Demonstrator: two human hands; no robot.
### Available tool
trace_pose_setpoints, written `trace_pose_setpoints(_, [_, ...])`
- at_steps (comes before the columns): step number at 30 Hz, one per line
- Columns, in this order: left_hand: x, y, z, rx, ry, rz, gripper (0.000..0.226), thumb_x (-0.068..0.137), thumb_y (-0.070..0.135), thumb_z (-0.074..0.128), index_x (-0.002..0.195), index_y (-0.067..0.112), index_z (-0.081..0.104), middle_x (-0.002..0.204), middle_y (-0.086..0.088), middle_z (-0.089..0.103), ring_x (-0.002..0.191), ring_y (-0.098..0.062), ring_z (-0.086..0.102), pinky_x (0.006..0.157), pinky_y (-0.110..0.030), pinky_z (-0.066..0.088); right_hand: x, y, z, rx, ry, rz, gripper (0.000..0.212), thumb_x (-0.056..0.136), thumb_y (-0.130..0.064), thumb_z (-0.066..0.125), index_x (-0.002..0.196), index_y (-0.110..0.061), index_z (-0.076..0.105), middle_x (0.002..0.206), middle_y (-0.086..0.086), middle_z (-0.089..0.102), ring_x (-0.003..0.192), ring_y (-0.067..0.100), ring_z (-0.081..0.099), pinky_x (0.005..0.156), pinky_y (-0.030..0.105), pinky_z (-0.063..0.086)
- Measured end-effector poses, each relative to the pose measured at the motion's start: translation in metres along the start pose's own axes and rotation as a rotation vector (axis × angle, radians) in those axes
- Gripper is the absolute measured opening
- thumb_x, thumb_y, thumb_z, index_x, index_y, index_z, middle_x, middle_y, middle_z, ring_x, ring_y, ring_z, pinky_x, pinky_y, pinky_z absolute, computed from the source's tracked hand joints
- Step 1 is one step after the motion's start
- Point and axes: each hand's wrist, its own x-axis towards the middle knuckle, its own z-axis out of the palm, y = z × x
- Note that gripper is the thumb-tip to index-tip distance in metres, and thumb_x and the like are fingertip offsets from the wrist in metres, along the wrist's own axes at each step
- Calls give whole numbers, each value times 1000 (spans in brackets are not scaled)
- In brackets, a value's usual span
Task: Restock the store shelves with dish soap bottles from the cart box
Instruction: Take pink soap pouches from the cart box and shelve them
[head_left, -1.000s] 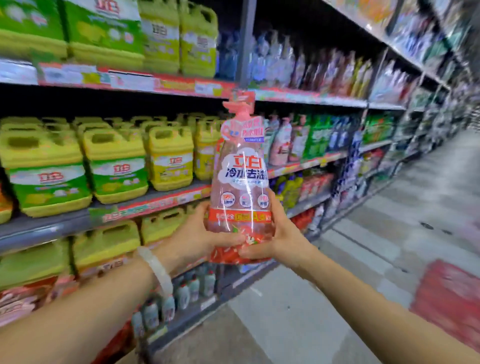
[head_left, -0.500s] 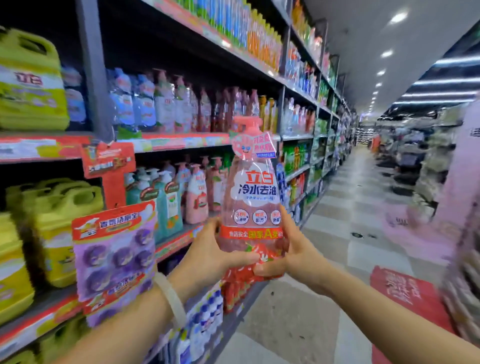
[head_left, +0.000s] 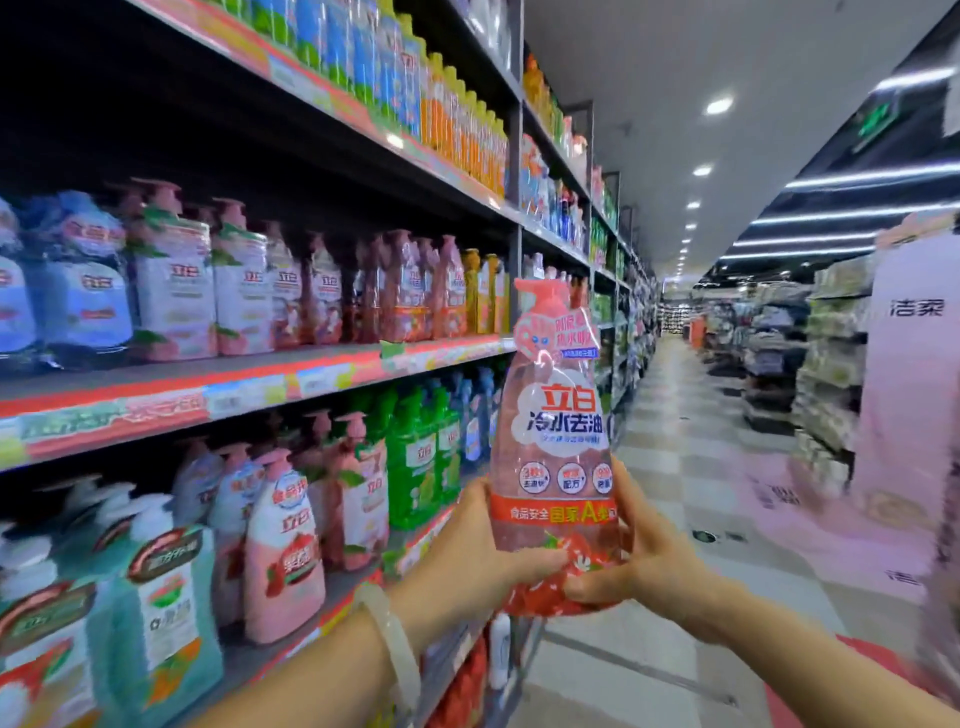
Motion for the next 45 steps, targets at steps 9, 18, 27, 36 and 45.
trace_pose_setpoints(9, [180,-20,-13,168,218,26,59,57,27,87,96,29,43,99,9,66,87,0,65,82,-21,53,192,35,-88,-15,-157,-107,115,59,10,80,144,-40,22,119,-10,65,104,15,67,79,35,56])
trace_pose_setpoints(18, [325,-15,-92,229,499,63,66,56,16,89,107,18,49,97,0,70,91,-15,68,91,-41,53,399,20,-102,-26,-334,-314,108,67,14,74,145,-37,18,121,-7,60,101,10,66,79,31,58])
trace_pose_setpoints(27, [457,-25,-177,343,668,66,76,44,23,91,111,16,55,100,-1,71,90,-18,70,83,-42,56,574,18,-92,-12,-415,-493,101,68,19,71,143,-29,23,119,-2,59,97,9,64,74,26,57])
trace_pose_setpoints(36, [538,-55,-193,574,717,-77,36,64,15,86,78,27,54,83,11,65,80,-8,63,80,-28,50,685,67,-91,0,-460,-467,106,66,15,75,139,-35,16,122,-5,55,106,17,62,83,35,57])
trace_pose_setpoints(45, [555,-71,-199,494,792,-282,42,63,5,84,98,13,62,91,-4,74,84,-17,70,72,-29,56,705,82,-108,-288,-347,-648,91,68,-30,82,143,-27,30,102,-31,36,98,-8,41,80,6,32])
